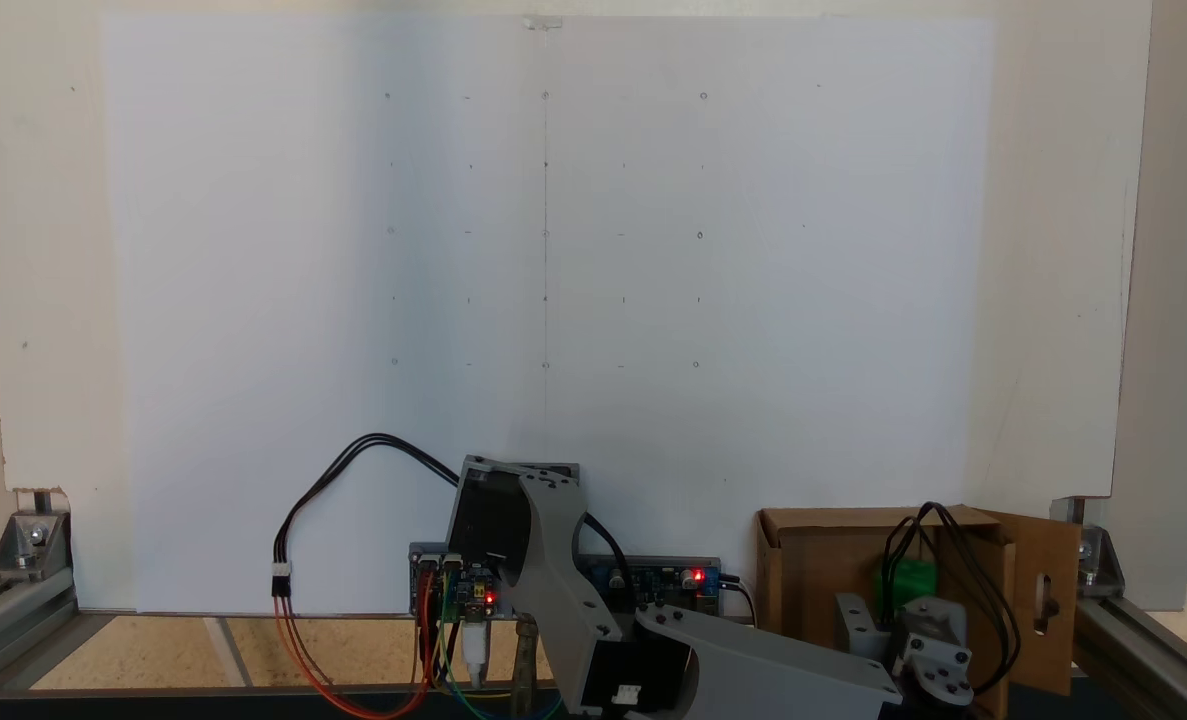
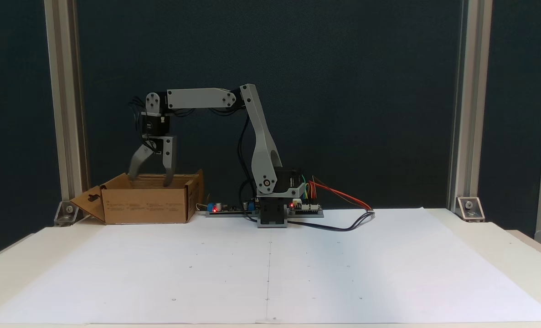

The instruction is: Grasp a green dice and put it in the bin.

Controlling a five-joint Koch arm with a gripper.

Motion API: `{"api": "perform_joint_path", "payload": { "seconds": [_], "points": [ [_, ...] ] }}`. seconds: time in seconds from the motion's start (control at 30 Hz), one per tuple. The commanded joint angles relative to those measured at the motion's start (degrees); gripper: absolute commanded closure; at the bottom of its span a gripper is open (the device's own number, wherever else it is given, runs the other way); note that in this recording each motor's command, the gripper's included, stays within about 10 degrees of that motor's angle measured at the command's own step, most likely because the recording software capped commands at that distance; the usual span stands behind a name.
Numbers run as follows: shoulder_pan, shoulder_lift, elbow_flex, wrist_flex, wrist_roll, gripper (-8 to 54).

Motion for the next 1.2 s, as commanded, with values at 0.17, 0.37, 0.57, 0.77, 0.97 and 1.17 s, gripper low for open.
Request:
{"api": "perform_joint_path", "payload": {
  "seconds": [0.17,0.37,0.57,0.77,0.97,1.17],
  "points": [
    [-3.7,6.5,-2.9,-19.0,9.9,1.1],
    [-26.2,18.1,-2.8,-21.0,16.8,1.6],
    [-51.0,28.4,4.0,-21.2,17.6,1.5],
    [-76.2,41.6,19.3,-25.3,19.4,1.4],
    [-100.8,53.1,39.9,-41.6,18.6,3.9],
    [-109.2,62.4,49.5,-56.5,19.2,3.4]
  ]
}}
